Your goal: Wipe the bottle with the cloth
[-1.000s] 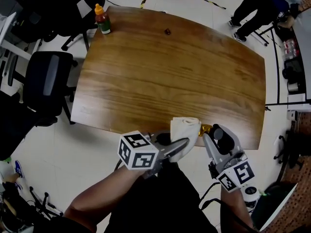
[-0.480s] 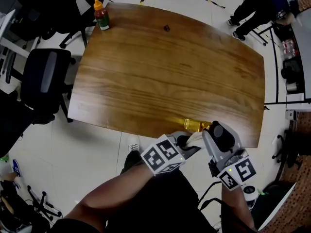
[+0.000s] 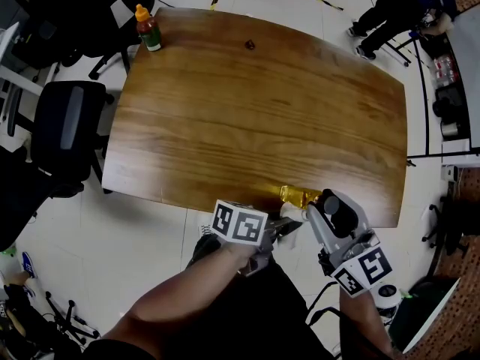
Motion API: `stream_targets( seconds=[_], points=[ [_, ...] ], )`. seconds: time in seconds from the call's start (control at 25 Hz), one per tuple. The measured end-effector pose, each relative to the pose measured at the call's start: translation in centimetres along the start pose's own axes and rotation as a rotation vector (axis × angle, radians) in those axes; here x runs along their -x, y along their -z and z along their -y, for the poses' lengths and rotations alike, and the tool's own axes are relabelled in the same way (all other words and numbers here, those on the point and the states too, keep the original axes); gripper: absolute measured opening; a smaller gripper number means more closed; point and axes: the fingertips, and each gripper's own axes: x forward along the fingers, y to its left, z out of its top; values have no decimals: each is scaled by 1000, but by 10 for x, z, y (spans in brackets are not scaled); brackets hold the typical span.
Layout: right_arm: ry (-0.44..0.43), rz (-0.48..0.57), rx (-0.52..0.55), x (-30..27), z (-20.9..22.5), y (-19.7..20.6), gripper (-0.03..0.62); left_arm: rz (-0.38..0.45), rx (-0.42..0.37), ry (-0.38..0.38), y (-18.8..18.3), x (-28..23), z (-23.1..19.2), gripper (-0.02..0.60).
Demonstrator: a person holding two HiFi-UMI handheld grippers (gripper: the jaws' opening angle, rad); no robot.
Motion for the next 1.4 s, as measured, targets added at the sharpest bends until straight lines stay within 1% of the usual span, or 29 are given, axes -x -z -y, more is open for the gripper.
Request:
stream_targets(
  seconds=[0.16, 0.28, 0.4, 0.52, 0.56, 0.64, 0.72, 0.84, 0.92, 0.96, 1.04, 1.12, 1.2, 1.24, 1.28, 1.32, 1.4],
  points=[
    [2, 2, -1, 0, 0, 0, 147, -5, 139, -3, 2, -2, -14, 103],
    [1, -1, -1, 0, 0, 1, 147, -15, 205, -30, 4, -2, -24, 103],
    [0, -3, -1, -1, 0, 0, 147, -27, 246, -52, 4, -3, -28, 100],
    [0, 1, -1, -1, 1, 1, 147, -45, 247, -45, 7, -2, -26, 100],
    [0, 1, -1, -1, 1, 1, 147, -51, 232, -39, 8, 0, -23, 101],
    [-4, 0, 0, -2, 0, 1, 147, -61, 157, -37, 10, 9, -12, 101],
    [-9, 0, 4, -1, 0, 2, 147, -56, 39, -54, 7, 22, 1, 101],
    [-13, -1, 9, -1, 0, 3, 147, -23, -151, -95, -11, 50, 19, 102],
    [-19, -1, 12, -1, -1, 4, 147, -4, -245, -114, -24, 66, 31, 103],
    [-23, -3, 15, -1, -1, 4, 147, 19, -272, -112, -34, 74, 37, 103],
    [-35, -8, 23, -2, -2, 4, 147, 114, -283, -75, -62, 89, 52, 103],
    [-48, -13, 32, -2, -3, 4, 147, 215, -269, -29, -97, 100, 65, 103],
    [-56, -14, 36, -2, -3, 3, 147, 256, -246, 18, -125, 97, 74, 103],
    [-58, -14, 37, -1, -4, 3, 147, 268, -219, 58, -136, 92, 78, 103],
    [-61, -14, 38, -1, -4, 3, 147, 286, -176, 113, -147, 87, 82, 103],
    [-65, -14, 39, -1, -4, 2, 147, 310, -117, 184, -157, 80, 88, 103],
    [-74, -17, 44, 0, -5, 1, 147, 355, 24, 338, -177, 69, 100, 103]
  ],
)
